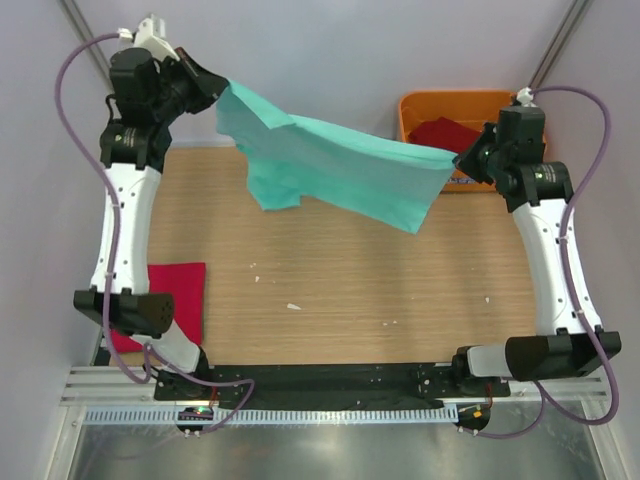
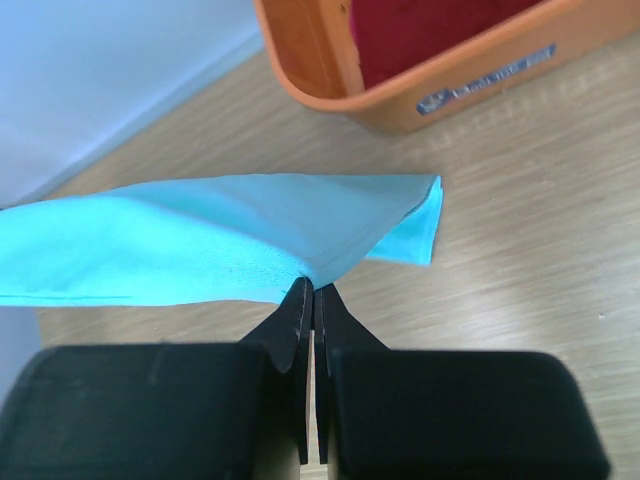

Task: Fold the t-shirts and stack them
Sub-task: Flatten the tshirt out

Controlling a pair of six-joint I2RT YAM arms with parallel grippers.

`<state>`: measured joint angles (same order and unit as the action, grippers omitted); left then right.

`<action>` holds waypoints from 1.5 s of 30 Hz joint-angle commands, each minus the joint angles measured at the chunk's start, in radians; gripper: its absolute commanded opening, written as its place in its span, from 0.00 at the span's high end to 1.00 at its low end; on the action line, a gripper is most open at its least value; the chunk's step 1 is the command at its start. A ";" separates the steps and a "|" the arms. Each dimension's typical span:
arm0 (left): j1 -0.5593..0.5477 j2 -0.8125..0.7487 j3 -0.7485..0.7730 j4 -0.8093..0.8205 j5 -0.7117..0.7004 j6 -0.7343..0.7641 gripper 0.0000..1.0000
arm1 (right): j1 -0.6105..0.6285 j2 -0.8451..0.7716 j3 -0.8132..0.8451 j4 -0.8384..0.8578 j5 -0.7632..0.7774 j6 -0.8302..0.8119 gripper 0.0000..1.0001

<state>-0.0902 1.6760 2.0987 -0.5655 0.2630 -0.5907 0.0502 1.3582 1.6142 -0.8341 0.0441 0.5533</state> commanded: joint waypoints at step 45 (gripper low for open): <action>0.009 0.384 -0.337 0.464 0.237 0.003 1.00 | -0.019 0.146 -0.441 0.550 0.130 -0.153 0.93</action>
<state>-0.0891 1.9804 1.6432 -0.2123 0.4332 -0.6151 0.0414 1.4109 1.1248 -0.4641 0.0826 0.4580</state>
